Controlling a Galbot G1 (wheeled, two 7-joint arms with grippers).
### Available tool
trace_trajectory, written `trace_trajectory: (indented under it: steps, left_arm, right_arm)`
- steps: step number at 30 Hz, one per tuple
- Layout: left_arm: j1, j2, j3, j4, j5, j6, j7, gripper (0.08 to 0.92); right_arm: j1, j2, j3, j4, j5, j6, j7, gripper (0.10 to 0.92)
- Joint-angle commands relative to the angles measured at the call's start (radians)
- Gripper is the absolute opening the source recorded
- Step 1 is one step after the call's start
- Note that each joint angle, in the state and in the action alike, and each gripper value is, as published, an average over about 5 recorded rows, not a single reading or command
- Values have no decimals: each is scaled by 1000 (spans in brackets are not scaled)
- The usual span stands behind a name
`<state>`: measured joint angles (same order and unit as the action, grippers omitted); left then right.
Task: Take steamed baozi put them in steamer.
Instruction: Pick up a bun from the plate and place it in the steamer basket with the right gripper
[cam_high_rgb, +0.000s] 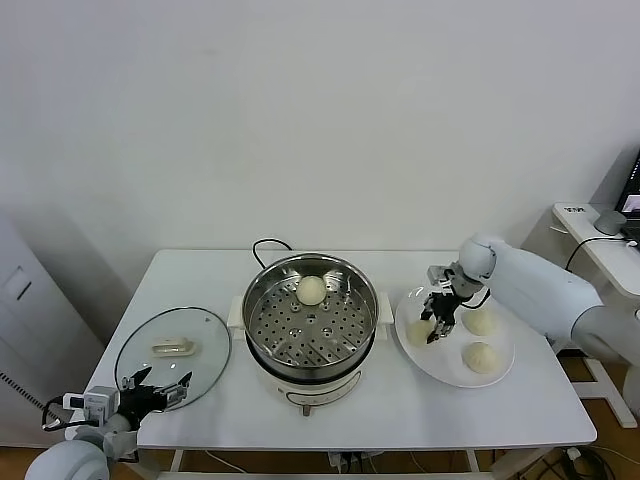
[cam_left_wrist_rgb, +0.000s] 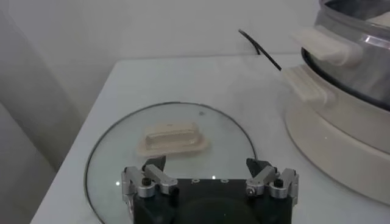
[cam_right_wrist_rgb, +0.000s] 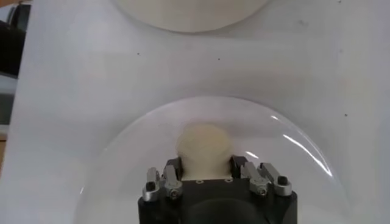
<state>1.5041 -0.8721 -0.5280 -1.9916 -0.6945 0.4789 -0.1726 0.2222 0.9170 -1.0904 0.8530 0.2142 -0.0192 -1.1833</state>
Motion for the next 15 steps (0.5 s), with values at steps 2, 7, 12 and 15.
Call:
trace_trajectory:
  steps: [2,7,12,15]
  left_arm:
    - [-3,2,1,2,0,1,-1,823]
    - [-5,2,4,1,0,-1,-2,823]
    - [-9,3,7,1,2,1,-4,823]
    - [-11,5,8,2,2,1,-5,823]
  right_arm:
    - [404,-85,-324,236,276,-57,-73,492]
    - [652,-83,-523,331,441,-106,-81,493]
    - [761,-53,-583,368,580,-154,-63,494]
    - [782,-23,-581,389,662,-196,-29,492]
